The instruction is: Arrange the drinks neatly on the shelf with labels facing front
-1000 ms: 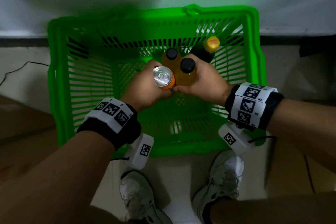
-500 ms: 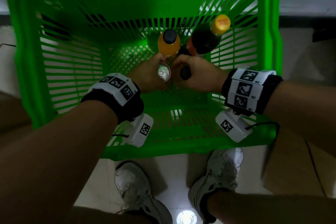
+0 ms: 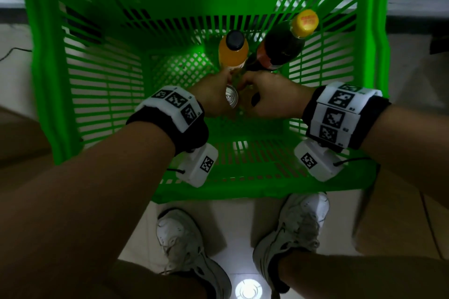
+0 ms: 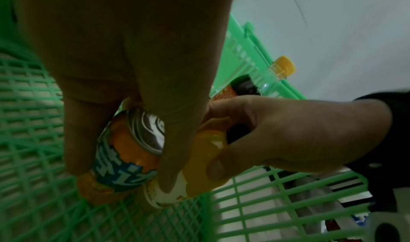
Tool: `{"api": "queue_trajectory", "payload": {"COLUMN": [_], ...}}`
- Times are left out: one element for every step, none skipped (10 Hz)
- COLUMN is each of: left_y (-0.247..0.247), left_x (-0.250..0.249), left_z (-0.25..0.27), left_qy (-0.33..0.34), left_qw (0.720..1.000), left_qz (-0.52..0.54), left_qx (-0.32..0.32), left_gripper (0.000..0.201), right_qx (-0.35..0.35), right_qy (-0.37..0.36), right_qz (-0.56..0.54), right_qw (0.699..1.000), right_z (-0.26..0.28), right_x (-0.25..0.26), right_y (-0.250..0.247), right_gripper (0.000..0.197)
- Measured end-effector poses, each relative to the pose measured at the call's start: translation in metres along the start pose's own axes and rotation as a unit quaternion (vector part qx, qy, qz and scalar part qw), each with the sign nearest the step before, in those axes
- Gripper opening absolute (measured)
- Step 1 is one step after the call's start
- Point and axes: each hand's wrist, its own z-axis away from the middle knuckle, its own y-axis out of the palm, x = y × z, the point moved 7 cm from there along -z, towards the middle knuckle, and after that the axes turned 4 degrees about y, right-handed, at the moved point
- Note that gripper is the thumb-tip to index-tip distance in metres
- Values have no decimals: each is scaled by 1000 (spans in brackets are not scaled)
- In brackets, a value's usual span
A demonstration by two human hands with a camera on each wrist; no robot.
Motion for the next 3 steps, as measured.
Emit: {"api": "queue_trajectory", "payload": {"left_y": [-3,-9,-18], "left_x": [-1,2,1], "left_z": [5,10,21], "left_qy": [-5,-7,-9], "left_qw": [1000,1000,999], "left_qz": [6,16,12], "left_qx": [6,-7,-35], "left_gripper": [87,72,67], "right_qx": [17,4,-12], "right_qy": [10,22,20], "right_qz": [10,5,-17], "right_qw": [1000,1000,1000], "right_z": [3,3,10], "right_x": [0,3,7], "right_y": [3,0,-8], "right_gripper": [50,51,48]}}
